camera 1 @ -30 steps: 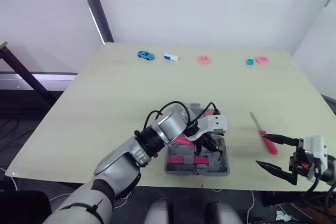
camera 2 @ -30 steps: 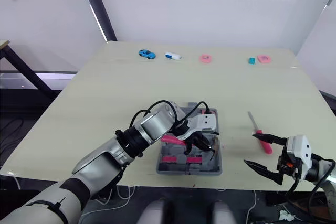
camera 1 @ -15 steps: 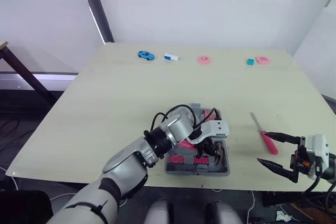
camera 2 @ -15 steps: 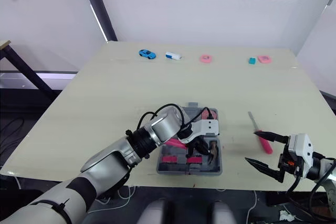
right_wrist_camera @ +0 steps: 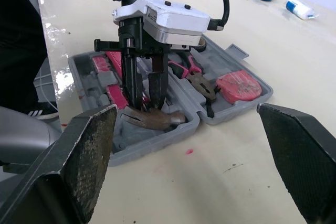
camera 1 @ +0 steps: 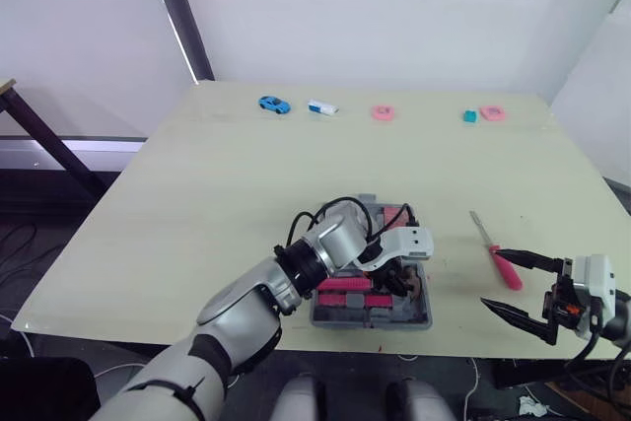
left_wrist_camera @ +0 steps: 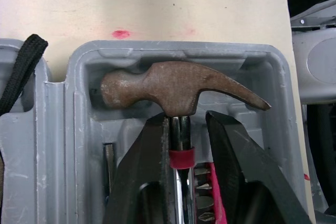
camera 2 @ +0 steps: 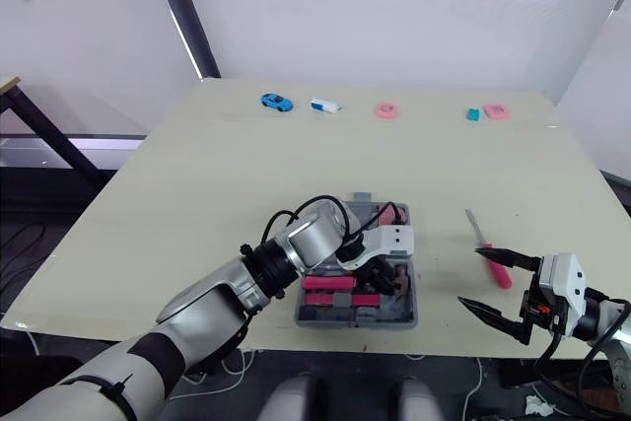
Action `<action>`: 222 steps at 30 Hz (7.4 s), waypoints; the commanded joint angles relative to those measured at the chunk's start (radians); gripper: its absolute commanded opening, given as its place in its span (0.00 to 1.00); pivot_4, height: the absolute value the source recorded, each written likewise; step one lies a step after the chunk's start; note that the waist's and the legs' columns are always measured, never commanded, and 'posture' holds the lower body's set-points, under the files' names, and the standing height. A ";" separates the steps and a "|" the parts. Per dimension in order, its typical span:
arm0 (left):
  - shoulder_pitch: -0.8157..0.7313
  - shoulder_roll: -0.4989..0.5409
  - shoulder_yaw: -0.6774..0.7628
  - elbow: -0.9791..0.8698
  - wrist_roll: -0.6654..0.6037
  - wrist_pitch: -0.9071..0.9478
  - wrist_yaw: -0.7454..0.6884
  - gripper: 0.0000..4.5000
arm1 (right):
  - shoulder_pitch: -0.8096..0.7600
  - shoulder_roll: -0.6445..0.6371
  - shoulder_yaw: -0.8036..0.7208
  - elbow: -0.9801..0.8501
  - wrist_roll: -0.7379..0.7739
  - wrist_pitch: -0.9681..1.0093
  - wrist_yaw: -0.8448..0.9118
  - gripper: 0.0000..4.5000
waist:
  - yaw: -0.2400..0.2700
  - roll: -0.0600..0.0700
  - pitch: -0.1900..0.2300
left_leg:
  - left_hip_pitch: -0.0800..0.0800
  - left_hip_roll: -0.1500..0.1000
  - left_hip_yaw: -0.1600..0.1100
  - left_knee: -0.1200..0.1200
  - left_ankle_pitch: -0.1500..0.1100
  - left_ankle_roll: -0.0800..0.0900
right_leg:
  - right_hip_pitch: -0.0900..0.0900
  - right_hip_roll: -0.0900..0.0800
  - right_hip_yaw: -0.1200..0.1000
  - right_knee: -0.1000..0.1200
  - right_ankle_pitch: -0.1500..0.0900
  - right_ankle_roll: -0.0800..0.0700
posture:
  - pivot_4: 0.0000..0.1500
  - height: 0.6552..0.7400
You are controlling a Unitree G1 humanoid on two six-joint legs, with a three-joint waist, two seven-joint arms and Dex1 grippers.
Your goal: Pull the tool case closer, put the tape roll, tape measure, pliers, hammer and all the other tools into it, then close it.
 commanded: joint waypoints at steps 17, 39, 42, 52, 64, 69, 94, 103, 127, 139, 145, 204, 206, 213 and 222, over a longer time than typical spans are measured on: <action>0.049 0.158 0.260 -0.243 -0.175 -0.035 -0.051 0.29 | -0.019 0.014 0.001 -0.014 -0.006 -0.027 -0.012 1.00 | -0.004 0.001 0.000 | 0.001 0.000 0.000 0.000 0.000 0.000 | 0.000 0.000 0.000 0.002 0.000 -0.001 | 1.00 0.99; 0.284 0.224 0.456 -0.053 -0.293 -0.513 -0.151 0.00 | -0.031 0.018 0.005 -0.010 -0.005 -0.025 -0.016 1.00 | 0.000 0.001 0.000 | 0.000 0.000 0.000 0.003 0.000 0.000 | 0.000 0.000 0.000 0.003 0.002 -0.002 | 1.00 0.99; 0.309 0.221 0.444 -0.040 -0.281 -0.572 -0.163 0.00 | -0.027 0.018 0.004 -0.015 -0.004 -0.022 -0.017 1.00 | 0.000 0.001 0.000 | 0.000 0.000 0.000 0.003 0.000 0.000 | 0.000 0.000 0.000 0.003 0.002 -0.003 | 1.00 0.99; 0.357 0.196 0.412 0.030 -0.215 -0.721 -0.152 0.00 | -0.015 0.013 -0.003 -0.025 0.000 -0.016 -0.017 1.00 | 0.001 0.001 0.000 | 0.000 0.000 0.000 0.004 0.000 0.000 | 0.000 0.000 0.000 0.004 0.002 -0.003 | 1.00 0.99; 0.363 0.162 0.403 0.116 -0.173 -0.793 -0.123 0.00 | -0.012 0.007 -0.008 -0.035 0.006 -0.007 -0.020 1.00 | 0.000 0.001 0.000 | 0.000 0.000 0.000 0.004 0.000 0.000 | 0.000 0.000 0.000 0.004 0.002 -0.003 | 1.00 0.99; 0.358 0.171 0.405 0.158 -0.152 -0.821 -0.120 0.00 | -0.010 0.007 -0.007 -0.040 0.006 -0.006 -0.022 1.00 | 0.000 0.001 0.000 | 0.001 0.000 0.000 0.004 0.000 0.000 | 0.000 0.000 0.000 0.004 0.002 -0.003 | 1.00 0.99; 0.383 0.174 0.343 0.342 0.004 -1.080 -0.013 0.00 | -0.018 0.000 -0.016 -0.033 0.009 0.002 -0.015 1.00 | 0.000 0.005 -0.012 | 0.003 0.001 0.000 0.007 0.001 0.002 | 0.003 0.000 0.001 0.004 0.000 0.000 | 1.00 0.99; 0.380 0.194 0.317 0.361 0.049 -1.185 -0.009 0.00 | -0.026 0.000 -0.015 -0.028 0.007 0.002 -0.013 1.00 | 0.000 0.006 -0.013 | 0.003 0.001 0.000 0.006 0.001 0.002 | 0.003 0.000 0.000 0.004 0.001 -0.001 | 1.00 0.99; 0.341 0.218 0.252 0.471 0.198 -1.258 0.210 0.00 | -0.023 0.005 -0.011 -0.035 0.008 0.006 -0.018 1.00 | 0.000 0.011 -0.022 | 0.009 0.002 0.000 0.006 0.002 0.002 | 0.005 -0.002 0.002 0.004 0.000 0.001 | 1.00 0.99; 0.392 0.167 0.372 0.367 -0.028 -0.895 0.044 0.00 | -0.030 0.006 -0.004 -0.039 0.007 0.011 -0.022 1.00 | -0.004 0.011 -0.023 | 0.018 0.006 0.000 0.004 -0.002 -0.003 | 0.011 -0.003 0.002 0.001 0.000 0.001 | 1.00 0.99; 0.370 0.152 0.471 0.286 -0.172 -0.717 -0.038 0.00 | -0.036 0.008 0.000 -0.038 0.008 0.015 -0.026 1.00 | -0.017 0.008 -0.020 | 0.017 0.004 0.000 -0.001 -0.001 -0.001 | 0.009 -0.003 0.002 0.001 0.000 0.001 | 1.00 0.99; 1.089 0.535 1.192 -0.575 -0.705 -0.468 0.131 0.98 | 0.036 0.105 -0.171 0.197 -0.063 0.123 -0.378 1.00 | -0.023 0.004 -0.006 | 0.001 0.005 0.001 -0.014 0.001 0.002 | -0.006 -0.008 0.000 -0.010 0.000 -0.005 | 1.00 0.99; 1.062 0.547 1.161 -0.596 -0.699 -0.469 0.115 0.98 | -0.007 0.108 -0.130 0.176 -0.086 0.168 -0.421 1.00 | -0.023 0.004 -0.006 | 0.001 0.005 0.001 -0.013 0.001 0.002 | -0.006 -0.008 0.000 -0.010 0.000 -0.005 | 1.00 0.99; 0.969 0.571 1.084 -0.661 -0.712 -0.451 0.074 0.98 | -0.156 0.102 0.000 0.153 -0.177 0.323 -0.545 1.00 | -0.022 0.004 -0.006 | 0.000 0.003 0.002 -0.013 0.001 0.002 | -0.006 -0.005 0.000 -0.010 0.000 -0.005 | 1.00 0.99; 0.850 0.622 1.000 -0.772 -0.795 -0.335 0.044 0.98 | -0.310 0.152 0.089 0.210 -0.232 0.543 -0.686 1.00 | -0.022 0.003 -0.005 | 0.000 0.001 0.003 -0.013 0.001 0.002 | -0.005 -0.003 0.000 -0.009 0.000 -0.005 | 1.00 0.99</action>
